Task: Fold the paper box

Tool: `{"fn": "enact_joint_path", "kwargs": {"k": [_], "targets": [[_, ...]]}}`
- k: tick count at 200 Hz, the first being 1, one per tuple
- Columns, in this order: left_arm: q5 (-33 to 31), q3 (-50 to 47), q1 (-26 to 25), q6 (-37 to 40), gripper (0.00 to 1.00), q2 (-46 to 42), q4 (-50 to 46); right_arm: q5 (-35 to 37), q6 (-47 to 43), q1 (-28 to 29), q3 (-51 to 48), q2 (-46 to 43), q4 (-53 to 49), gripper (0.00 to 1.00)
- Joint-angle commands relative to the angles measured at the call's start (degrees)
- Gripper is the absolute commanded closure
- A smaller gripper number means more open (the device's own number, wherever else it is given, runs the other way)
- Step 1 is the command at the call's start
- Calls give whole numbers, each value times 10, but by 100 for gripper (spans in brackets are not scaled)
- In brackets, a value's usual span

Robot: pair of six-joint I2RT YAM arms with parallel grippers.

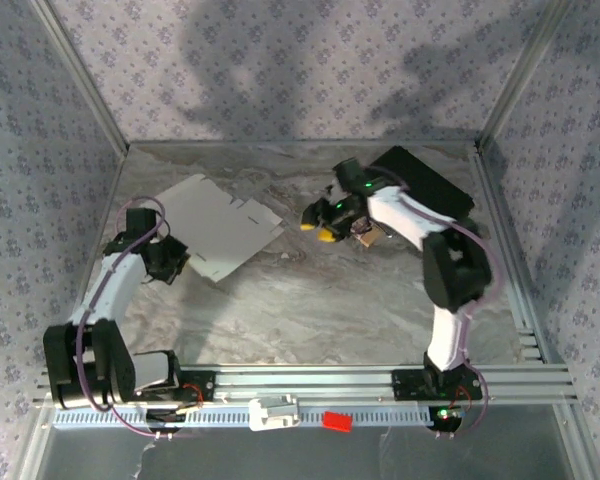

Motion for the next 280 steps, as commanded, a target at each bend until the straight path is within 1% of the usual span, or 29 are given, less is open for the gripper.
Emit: {"fn": "enact_joint_path", "kwargs": {"k": [1,21,35,46,70,94,116,150,162,191,226,280], "targets": [[8,33,-21,-144,100,-27,14,22,136,8,-13,-59,73,41],[13,27,-44,-206,100,-35,32,39,224,42,0,-51,91,42],[16,14,-62,-250,100,-42,63,54,291,67,-7,-42,123,41],[17,10,-73,-275,100,-42,72,62,333,82,-6,-34,118,42],[9,25,-92,-284,100,-33,56,75,387,103,-21,-20,147,41],[9,22,-104,-289,100,-32,53,46,428,114,-20,24,209,43],[12,15,-110,-295,100,-33,57,42,428,122,2,55,190,48],[13,15,-117,-294,100,-30,57,47,427,123,9,75,201,52],[14,16,-119,-293,100,-28,57,45,429,123,11,86,213,57],[21,22,-121,-284,100,-21,51,46,426,123,22,108,228,65],[22,20,-122,-281,100,-22,48,52,426,121,30,113,232,75],[30,21,-124,-280,100,-19,46,61,407,124,39,118,216,76]]}}
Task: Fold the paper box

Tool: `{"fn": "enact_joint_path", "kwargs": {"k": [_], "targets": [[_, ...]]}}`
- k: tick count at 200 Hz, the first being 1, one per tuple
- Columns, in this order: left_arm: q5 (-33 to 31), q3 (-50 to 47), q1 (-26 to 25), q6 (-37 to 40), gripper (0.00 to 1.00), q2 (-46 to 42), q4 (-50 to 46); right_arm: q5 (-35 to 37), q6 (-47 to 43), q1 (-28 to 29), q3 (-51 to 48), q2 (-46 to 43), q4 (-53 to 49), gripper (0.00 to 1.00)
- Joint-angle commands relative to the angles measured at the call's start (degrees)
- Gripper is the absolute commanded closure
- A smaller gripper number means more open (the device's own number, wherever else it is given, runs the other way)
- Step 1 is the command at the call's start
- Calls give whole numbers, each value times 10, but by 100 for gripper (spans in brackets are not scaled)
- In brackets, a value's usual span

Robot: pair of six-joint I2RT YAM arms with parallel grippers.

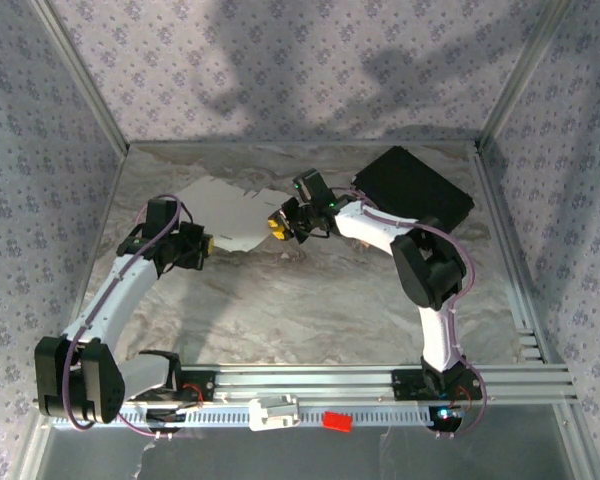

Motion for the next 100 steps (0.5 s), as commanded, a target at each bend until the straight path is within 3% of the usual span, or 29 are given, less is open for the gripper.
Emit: {"fn": "enact_joint_path", "kwargs": {"k": [1,47,95,100], "targets": [[15,3,-6,-4,100,2,-4,11,-13,2,20,9,-10,76],[21,4,-7,-5,100,4,-4,25,-9,4,13,2,19,80],[31,7,-7,-4,100,3,-11,46,-17,6,21,-12,22,94],[32,8,-7,-3,94,4,-11,51,-22,6,22,-14,15,95]]}}
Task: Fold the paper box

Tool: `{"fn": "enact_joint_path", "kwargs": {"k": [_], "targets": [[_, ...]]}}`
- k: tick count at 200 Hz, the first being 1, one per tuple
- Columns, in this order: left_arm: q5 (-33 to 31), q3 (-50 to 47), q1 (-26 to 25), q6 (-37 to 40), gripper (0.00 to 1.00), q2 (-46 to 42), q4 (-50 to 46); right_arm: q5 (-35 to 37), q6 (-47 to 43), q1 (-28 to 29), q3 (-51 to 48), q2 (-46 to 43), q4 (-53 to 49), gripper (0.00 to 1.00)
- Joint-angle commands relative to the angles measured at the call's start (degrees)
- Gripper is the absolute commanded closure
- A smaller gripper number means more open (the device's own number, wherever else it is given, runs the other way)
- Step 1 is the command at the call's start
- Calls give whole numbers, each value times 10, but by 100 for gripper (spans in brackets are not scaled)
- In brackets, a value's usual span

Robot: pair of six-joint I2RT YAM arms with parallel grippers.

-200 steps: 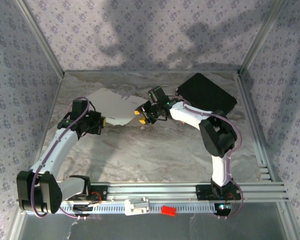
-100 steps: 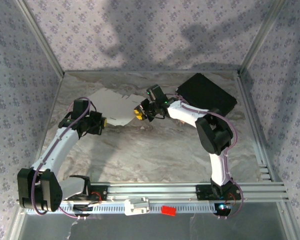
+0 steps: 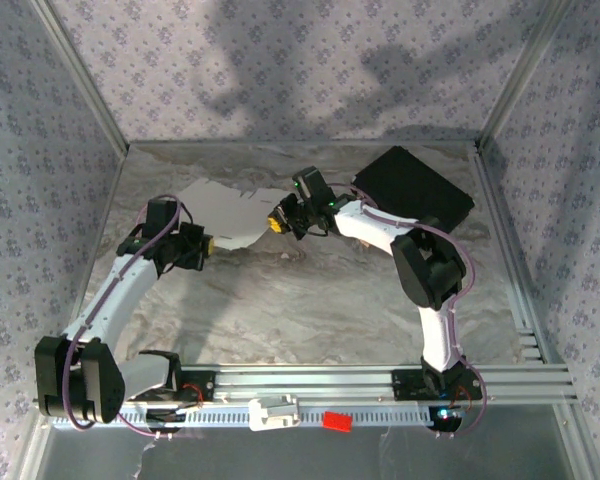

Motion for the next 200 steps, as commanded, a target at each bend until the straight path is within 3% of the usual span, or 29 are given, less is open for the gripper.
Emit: {"fn": "enact_joint_path", "kwargs": {"k": [1,15,28,69,99,122,137,154,176,200], "targets": [[27,8,-7,-3,93,3,-8,33,-18,4,18,-16,-10,96],[33,21,-7,7,57,2,-15,51,-58,3,42,-24,-55,100],[27,52,-10,24,45,0,-50,65,-119,-2,86,-26,-123,100],[-9,216,-27,141,43,0,-163,81,-435,-29,255,-40,-339,100],[-47,341,-44,338,49,44,-198,5,-632,-65,290,-79,-418,100],[-86,375,-67,502,55,72,-139,30,-753,-76,309,-113,-511,100],[-83,360,-88,609,59,79,-36,70,-814,-77,291,-147,-529,100],[-72,334,-116,787,59,88,71,102,-874,-76,246,-194,-520,100],[-33,359,-120,945,58,122,92,141,-927,-75,192,-253,-507,100],[51,363,-115,1096,63,141,100,140,-986,-78,152,-304,-500,100]]}}
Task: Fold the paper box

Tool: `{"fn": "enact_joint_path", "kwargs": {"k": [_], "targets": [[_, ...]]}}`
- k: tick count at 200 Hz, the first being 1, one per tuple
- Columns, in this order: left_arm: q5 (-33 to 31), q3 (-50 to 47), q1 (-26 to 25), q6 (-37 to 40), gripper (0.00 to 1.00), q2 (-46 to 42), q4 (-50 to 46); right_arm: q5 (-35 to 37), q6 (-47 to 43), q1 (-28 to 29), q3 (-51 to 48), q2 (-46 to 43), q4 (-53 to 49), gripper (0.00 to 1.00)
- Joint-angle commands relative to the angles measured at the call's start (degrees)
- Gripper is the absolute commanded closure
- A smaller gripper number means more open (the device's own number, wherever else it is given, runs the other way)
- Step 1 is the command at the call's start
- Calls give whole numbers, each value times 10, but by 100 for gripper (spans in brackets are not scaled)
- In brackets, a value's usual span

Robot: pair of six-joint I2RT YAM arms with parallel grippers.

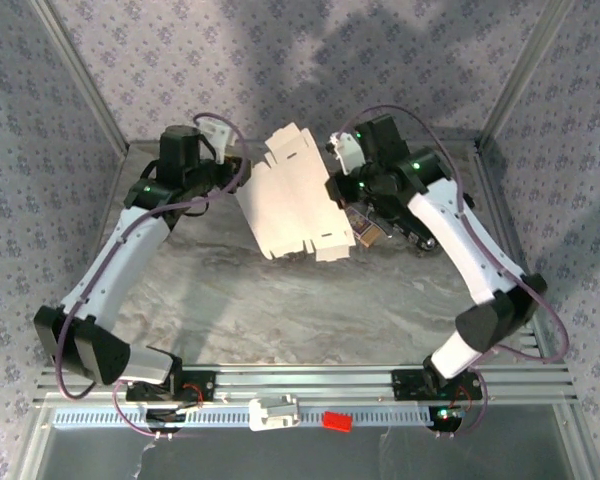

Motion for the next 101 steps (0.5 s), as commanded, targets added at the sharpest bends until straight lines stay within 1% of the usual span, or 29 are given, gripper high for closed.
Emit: {"fn": "enact_joint_path", "kwargs": {"k": [1,14,25,39,55,73,80,89,101], "targets": [[83,21,7,246,64,10,57,32,-111,-2,-30,-47,-15,100],[146,15,20,273,64,8,72,45,-133,-3,-41,-67,-21,100],[204,19,26,298,63,10,67,51,-161,1,-54,-87,-23,100],[240,35,27,313,62,17,51,77,-192,10,-71,-105,-25,100],[278,74,28,325,61,36,11,99,-219,18,-81,-120,-30,100],[343,119,26,328,61,67,-32,120,-231,19,-82,-126,-32,100],[353,134,22,337,61,77,-54,120,-241,19,-81,-127,-32,100],[349,148,16,352,61,87,-74,123,-254,21,-81,-127,-31,100],[337,144,13,353,61,88,-66,129,-261,23,-81,-125,-30,100]]}}
